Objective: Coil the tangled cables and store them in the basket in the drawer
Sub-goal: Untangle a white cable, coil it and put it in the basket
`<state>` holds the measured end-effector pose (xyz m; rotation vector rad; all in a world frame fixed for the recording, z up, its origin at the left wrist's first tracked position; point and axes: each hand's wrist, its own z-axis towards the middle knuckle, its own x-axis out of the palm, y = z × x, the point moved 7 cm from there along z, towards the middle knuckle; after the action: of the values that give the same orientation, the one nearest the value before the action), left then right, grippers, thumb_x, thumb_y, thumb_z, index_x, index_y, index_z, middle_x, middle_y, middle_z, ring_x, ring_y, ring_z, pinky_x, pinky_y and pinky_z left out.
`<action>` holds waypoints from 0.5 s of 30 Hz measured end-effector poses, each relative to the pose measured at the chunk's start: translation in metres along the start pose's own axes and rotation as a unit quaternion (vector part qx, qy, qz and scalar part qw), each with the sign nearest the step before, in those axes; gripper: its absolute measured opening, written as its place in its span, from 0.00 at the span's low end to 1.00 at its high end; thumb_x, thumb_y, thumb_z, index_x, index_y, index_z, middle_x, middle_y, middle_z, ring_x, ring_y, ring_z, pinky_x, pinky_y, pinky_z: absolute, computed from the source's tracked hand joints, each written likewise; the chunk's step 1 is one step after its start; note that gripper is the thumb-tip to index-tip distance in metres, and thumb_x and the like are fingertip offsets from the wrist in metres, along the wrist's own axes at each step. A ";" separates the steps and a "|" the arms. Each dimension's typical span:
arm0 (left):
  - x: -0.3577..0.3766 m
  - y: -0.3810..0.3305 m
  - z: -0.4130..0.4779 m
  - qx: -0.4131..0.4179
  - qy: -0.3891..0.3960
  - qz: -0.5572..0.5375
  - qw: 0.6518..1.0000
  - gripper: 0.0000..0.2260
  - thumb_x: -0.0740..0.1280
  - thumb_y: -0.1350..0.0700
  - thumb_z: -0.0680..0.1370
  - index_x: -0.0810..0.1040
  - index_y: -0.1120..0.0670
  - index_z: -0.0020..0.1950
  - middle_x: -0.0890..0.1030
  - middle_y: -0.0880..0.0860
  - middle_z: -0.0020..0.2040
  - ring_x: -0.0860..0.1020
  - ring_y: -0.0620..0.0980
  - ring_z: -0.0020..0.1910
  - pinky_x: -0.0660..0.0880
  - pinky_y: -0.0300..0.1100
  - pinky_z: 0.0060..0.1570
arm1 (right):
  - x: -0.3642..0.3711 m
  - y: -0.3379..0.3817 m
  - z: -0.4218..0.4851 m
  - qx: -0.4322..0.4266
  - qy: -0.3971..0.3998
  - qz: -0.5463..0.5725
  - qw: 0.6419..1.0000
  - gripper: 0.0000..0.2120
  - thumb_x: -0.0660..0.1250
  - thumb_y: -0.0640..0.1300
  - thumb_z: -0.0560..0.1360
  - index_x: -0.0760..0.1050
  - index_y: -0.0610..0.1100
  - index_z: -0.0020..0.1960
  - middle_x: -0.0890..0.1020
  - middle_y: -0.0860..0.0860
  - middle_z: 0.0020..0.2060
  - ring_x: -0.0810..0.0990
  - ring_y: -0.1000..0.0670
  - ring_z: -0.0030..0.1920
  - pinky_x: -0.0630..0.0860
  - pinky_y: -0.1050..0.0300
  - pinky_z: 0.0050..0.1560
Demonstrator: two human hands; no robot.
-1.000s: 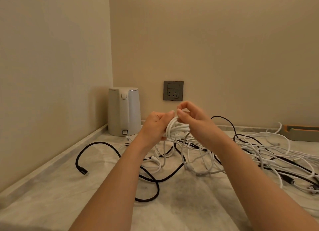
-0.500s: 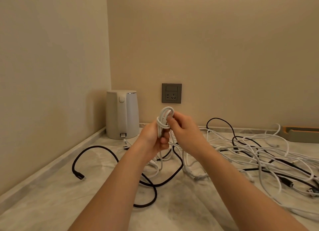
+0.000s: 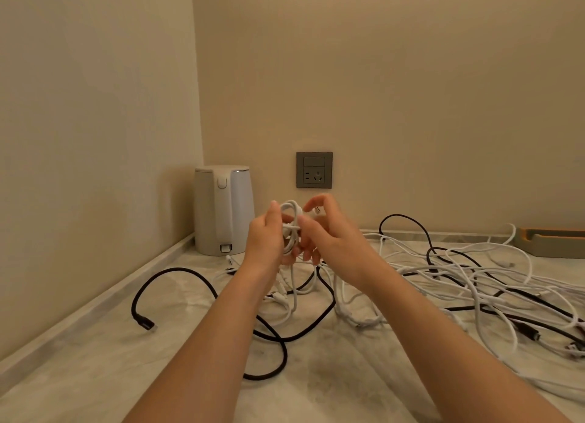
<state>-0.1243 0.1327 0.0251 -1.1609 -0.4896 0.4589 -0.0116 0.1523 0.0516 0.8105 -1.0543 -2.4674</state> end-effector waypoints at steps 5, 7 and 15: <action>0.008 0.007 -0.005 -0.081 0.048 -0.067 0.993 0.19 0.51 0.50 0.84 0.73 0.62 0.45 0.73 0.55 0.26 0.69 0.47 0.20 0.59 0.32 0.17 | -0.005 -0.004 0.002 -0.029 -0.035 -0.008 0.999 0.10 0.53 0.43 0.82 0.70 0.42 0.46 0.77 0.49 0.30 0.76 0.50 0.30 0.73 0.53 0.33; 0.016 0.011 -0.011 -0.119 0.101 -0.034 0.987 0.20 0.50 0.49 0.84 0.75 0.61 0.50 0.75 0.53 0.29 0.70 0.46 0.22 0.61 0.34 0.17 | -0.006 -0.009 0.003 -0.037 -0.054 -0.090 0.994 0.09 0.60 0.45 0.80 0.72 0.46 0.42 0.78 0.50 0.30 0.77 0.50 0.31 0.76 0.51 0.36; 0.025 0.016 -0.019 -0.167 0.122 -0.042 0.977 0.21 0.47 0.51 0.84 0.71 0.60 0.40 0.74 0.54 0.22 0.67 0.47 0.19 0.57 0.30 0.17 | -0.017 -0.017 0.007 0.034 -0.091 -0.112 0.989 0.09 0.69 0.44 0.75 0.77 0.45 0.36 0.79 0.49 0.30 0.80 0.53 0.31 0.77 0.60 0.32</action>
<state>-0.0950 0.1385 0.0071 -1.4918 -0.4083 0.1577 -0.0040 0.1767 0.0492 0.7720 -1.1746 -2.7515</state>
